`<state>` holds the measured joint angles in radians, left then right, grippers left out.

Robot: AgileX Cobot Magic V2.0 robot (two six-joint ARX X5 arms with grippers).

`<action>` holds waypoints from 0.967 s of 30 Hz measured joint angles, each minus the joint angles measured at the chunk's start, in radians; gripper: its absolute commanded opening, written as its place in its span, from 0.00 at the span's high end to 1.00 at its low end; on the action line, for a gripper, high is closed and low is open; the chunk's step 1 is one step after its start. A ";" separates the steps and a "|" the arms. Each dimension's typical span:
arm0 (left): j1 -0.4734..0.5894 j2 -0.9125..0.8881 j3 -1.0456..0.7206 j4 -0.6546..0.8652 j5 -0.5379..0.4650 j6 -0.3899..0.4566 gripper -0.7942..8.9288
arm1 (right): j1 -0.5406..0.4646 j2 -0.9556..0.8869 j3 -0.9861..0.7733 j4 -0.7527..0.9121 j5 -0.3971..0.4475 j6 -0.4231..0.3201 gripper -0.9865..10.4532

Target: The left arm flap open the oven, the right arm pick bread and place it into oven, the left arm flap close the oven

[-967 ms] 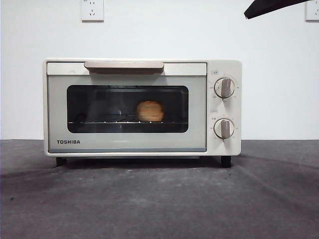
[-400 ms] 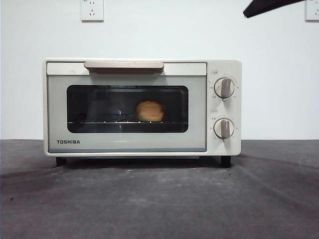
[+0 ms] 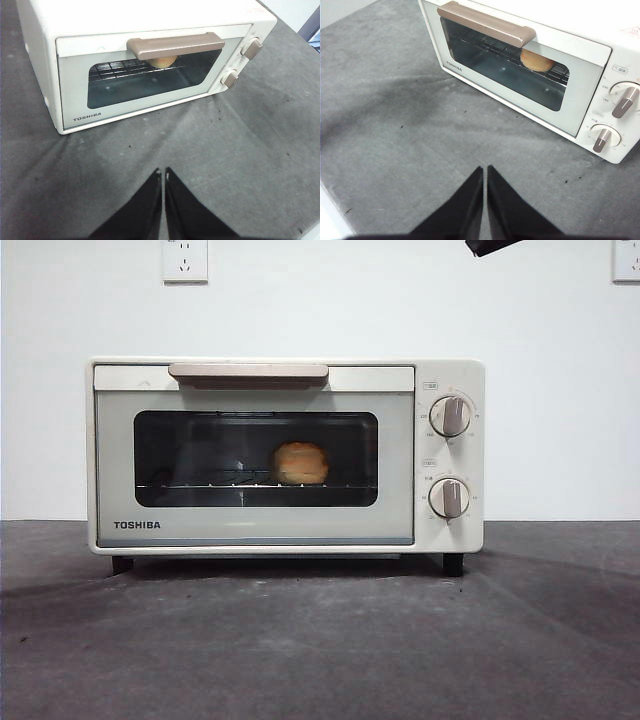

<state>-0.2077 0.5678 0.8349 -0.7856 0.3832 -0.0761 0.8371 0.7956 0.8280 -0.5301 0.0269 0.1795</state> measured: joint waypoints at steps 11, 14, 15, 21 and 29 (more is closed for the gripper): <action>0.000 0.000 0.000 0.000 0.000 0.000 0.90 | 0.000 0.000 0.000 0.000 0.000 0.000 0.91; 0.000 0.000 0.000 0.000 0.000 0.000 0.90 | 0.000 0.000 0.000 0.000 0.000 0.000 0.91; 0.000 0.000 0.000 0.000 0.000 0.000 0.90 | 0.000 0.000 0.000 0.000 0.000 0.000 0.91; 0.000 -0.016 0.000 -0.002 0.000 0.003 0.90 | 0.000 0.000 0.000 0.000 0.000 0.000 0.91; 0.055 -0.175 -0.056 0.336 -0.040 0.185 0.90 | 0.000 0.000 0.000 0.000 0.000 0.000 0.91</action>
<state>-0.1528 0.3927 0.7784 -0.4496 0.3435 0.1085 0.8371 0.7952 0.8280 -0.5301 0.0269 0.1795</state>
